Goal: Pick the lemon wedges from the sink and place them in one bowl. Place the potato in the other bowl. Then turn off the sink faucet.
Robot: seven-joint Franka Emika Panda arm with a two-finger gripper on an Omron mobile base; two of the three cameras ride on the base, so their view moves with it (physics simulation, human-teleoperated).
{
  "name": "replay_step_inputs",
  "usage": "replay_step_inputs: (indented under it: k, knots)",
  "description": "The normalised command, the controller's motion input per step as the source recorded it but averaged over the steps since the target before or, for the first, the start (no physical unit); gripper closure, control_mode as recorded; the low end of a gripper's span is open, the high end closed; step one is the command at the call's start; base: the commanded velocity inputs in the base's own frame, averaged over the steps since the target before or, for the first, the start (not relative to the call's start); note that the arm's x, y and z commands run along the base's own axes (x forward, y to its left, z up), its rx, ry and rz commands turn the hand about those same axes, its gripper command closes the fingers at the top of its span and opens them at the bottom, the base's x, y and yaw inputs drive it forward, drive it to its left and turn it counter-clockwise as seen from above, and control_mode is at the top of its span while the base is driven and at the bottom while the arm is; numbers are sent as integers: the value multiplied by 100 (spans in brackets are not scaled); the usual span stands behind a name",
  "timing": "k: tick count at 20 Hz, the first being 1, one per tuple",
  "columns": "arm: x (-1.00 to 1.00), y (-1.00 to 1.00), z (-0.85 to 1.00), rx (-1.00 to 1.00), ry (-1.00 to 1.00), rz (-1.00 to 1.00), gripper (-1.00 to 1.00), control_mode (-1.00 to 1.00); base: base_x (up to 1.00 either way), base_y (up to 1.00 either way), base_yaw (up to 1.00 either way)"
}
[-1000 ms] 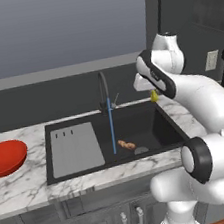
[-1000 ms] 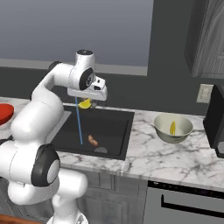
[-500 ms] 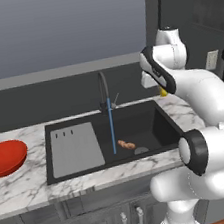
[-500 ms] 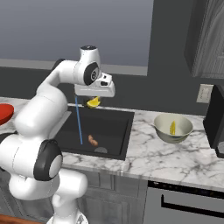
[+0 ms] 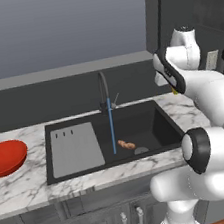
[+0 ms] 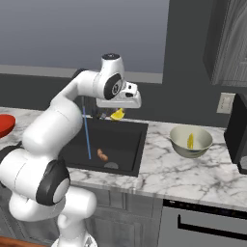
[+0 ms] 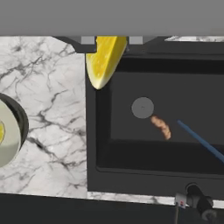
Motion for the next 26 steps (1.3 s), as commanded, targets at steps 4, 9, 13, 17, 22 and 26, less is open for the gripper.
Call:
replay_step_inputs:
  k: [4, 9, 13, 17, 22, 26]
  knots:
    - [0, -42, -37, 0, -18, 0, 100, -100, 0, 0, 0]
    - [0, -43, -14, 0, -16, 0, 100, -100, 0, 0, 0]
    - [0, -49, 0, 0, -3, -1, 100, -100, 0, 0, 0]
    - [0, -51, 0, 0, 0, -4, 100, -100, 0, 0, 0]
    - [0, -45, 0, 0, 2, -6, 100, -100, 0, 0, 0]
    - [5, -43, 0, 0, 5, -9, 100, -100, 0, 0, 0]
